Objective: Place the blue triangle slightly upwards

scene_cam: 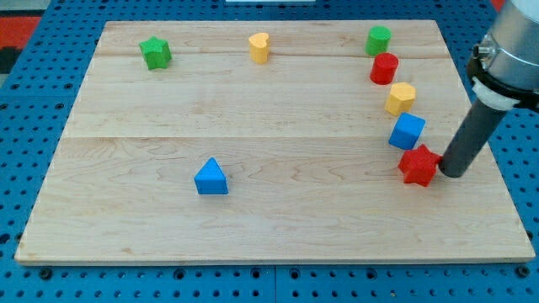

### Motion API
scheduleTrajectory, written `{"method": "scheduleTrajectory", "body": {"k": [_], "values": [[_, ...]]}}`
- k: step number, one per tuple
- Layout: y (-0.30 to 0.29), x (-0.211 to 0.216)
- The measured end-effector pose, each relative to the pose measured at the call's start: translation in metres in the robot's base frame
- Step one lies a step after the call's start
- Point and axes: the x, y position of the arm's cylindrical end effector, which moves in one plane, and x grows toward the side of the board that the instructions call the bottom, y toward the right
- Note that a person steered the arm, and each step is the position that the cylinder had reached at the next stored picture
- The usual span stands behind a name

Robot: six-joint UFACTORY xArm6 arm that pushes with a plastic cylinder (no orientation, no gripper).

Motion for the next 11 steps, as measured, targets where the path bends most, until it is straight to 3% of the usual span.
{"method": "scheduleTrajectory", "body": {"k": [1,2,3,5,7,9,10,11], "values": [[-0.034,0.002],[0.014,0.021],[-0.06,0.074],[-0.256,0.073],[-0.327,0.006],[-0.35,-0.045],[-0.28,-0.085],[-0.296,-0.043]]}}
